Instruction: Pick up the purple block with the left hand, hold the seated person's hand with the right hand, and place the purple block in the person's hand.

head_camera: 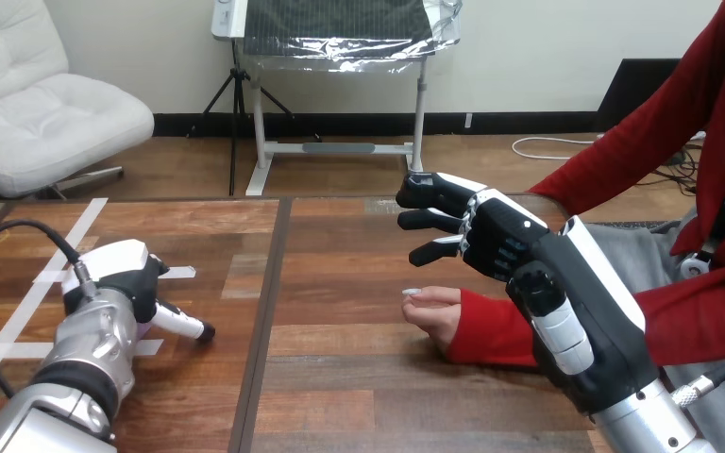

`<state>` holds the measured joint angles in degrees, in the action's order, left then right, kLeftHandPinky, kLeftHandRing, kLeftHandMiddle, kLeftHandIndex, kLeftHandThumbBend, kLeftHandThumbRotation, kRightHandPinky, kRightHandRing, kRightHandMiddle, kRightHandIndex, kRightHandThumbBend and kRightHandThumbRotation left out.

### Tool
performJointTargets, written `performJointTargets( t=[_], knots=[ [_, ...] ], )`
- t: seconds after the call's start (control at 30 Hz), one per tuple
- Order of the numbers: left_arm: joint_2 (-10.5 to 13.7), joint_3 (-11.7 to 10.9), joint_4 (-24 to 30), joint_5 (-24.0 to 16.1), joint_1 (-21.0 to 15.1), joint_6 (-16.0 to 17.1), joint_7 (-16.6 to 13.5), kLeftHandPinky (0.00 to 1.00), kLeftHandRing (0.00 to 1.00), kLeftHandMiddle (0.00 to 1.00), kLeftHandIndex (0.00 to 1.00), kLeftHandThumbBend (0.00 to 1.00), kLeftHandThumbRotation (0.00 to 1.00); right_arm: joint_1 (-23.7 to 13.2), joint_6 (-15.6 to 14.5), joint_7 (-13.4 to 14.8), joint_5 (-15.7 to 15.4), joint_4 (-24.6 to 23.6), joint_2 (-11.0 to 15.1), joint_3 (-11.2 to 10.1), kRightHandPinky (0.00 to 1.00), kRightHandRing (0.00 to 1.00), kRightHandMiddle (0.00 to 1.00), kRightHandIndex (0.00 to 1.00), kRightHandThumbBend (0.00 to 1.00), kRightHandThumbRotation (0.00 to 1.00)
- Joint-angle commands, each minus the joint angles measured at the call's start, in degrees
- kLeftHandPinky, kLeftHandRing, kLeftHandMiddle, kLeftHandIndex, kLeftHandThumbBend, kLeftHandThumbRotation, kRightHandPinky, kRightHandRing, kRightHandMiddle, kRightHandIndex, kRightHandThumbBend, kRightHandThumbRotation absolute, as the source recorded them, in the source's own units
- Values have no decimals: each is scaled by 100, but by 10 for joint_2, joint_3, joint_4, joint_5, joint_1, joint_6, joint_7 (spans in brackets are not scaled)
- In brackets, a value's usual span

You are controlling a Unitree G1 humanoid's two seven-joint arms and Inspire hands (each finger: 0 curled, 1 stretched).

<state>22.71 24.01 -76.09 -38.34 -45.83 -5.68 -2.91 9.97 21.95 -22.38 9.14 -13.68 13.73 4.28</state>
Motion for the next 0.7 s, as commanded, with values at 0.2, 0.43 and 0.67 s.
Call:
performJointTargets(
  t=[0.2,0.43,0.67],
  knots=[
    [4,12,-4,-7,-53,-8,5,90,92,93,88,80,39,-14,13,1,9,-25,-4,-8,66,80,82,82,91,100],
    [6,12,-4,-7,-53,-9,5,90,92,92,87,79,37,-17,16,-2,12,-20,-3,-8,66,80,82,82,91,100],
    [8,10,-4,-4,-54,-11,3,85,90,90,86,79,34,-19,19,-1,10,-16,-4,-8,66,79,82,81,90,100]
  ],
)
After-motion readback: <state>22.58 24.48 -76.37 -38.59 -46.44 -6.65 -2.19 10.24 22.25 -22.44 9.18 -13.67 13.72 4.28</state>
